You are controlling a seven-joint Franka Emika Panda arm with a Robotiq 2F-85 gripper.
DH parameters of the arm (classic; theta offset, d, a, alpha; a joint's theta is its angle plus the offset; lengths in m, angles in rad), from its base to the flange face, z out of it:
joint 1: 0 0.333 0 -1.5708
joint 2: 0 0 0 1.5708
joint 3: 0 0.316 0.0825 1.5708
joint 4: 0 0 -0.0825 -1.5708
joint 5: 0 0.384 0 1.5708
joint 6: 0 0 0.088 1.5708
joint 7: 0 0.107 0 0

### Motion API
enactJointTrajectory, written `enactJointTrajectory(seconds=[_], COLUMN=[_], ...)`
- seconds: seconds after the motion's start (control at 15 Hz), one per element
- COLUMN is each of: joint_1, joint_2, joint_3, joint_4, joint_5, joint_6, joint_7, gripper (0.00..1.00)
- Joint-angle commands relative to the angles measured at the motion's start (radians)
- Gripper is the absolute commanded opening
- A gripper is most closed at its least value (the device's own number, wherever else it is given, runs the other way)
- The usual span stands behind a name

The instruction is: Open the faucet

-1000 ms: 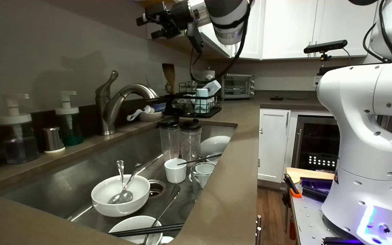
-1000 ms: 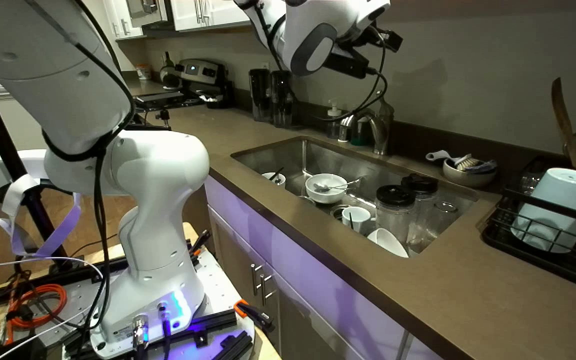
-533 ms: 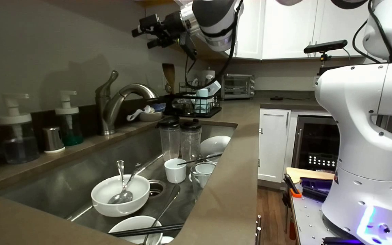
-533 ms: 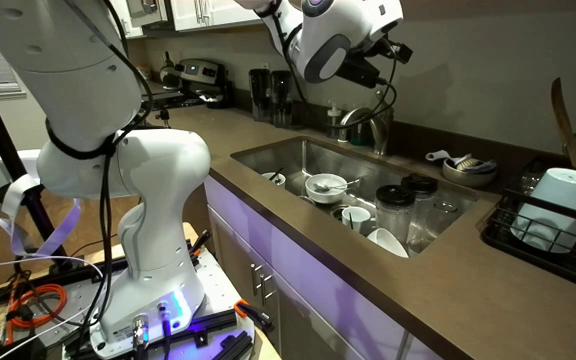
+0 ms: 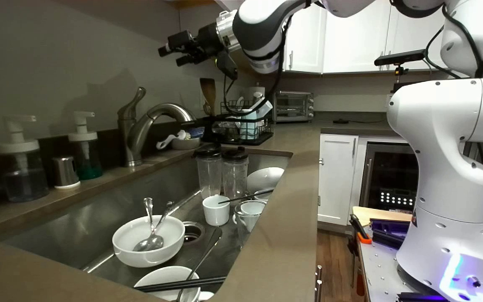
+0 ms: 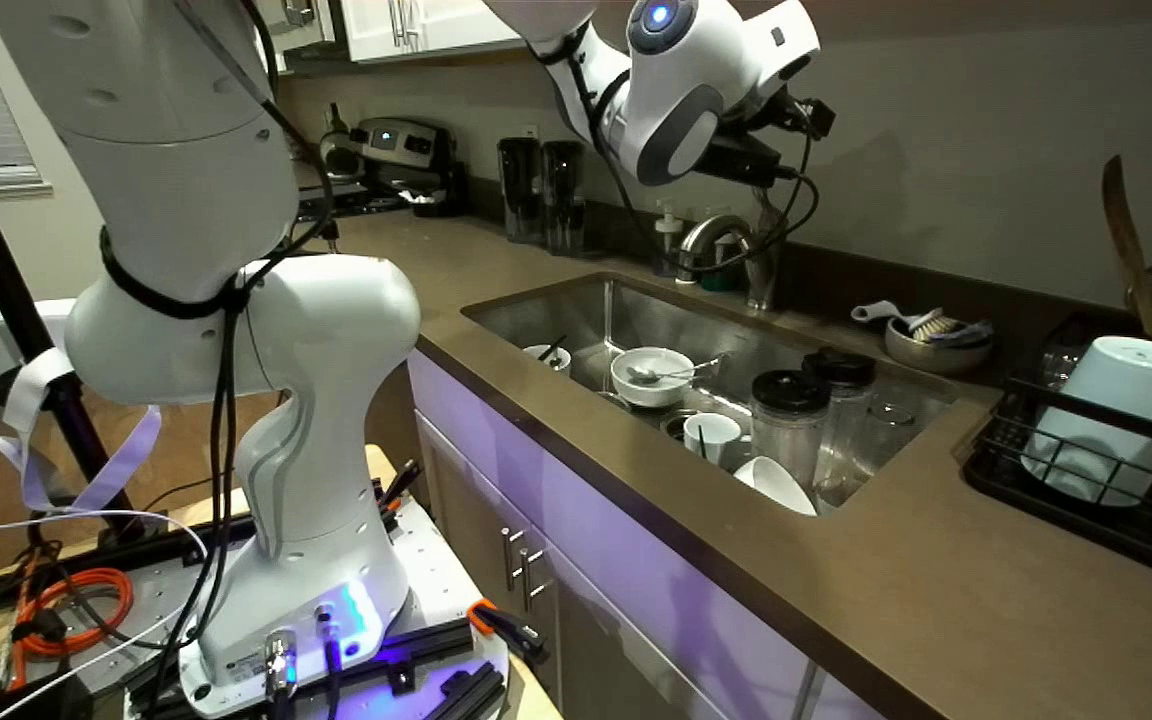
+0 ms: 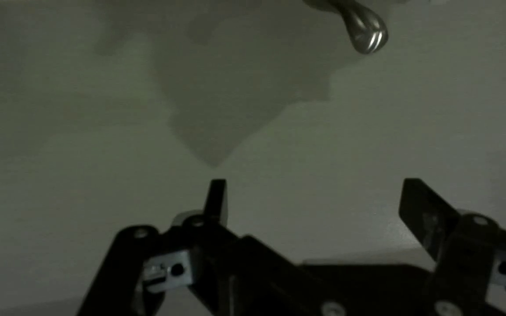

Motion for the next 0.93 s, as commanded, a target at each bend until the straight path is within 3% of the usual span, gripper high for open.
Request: enactJointTrajectory(seconds=[0.0,0.33,0.4,0.47,0.87], joint_1=[0.054,0.143,0.161,0.181,0.297], joint_2=[0.03,0.032,0.03,0.029,0.025], joint_3=[-0.078,-0.181,-0.199,-0.219,-0.321], joint_4=[0.022,0.018,0.018,0.019,0.041], joint_5=[-0.089,-0.126,-0.129,-0.128,-0.12], joint_6=[-0.002,-0.002,-0.002,-0.002,-0.003], joint_7=[0.023,0.009,0.007,0.005,-0.008], gripper=[1.0,1.0,0.92,0.74,0.33])
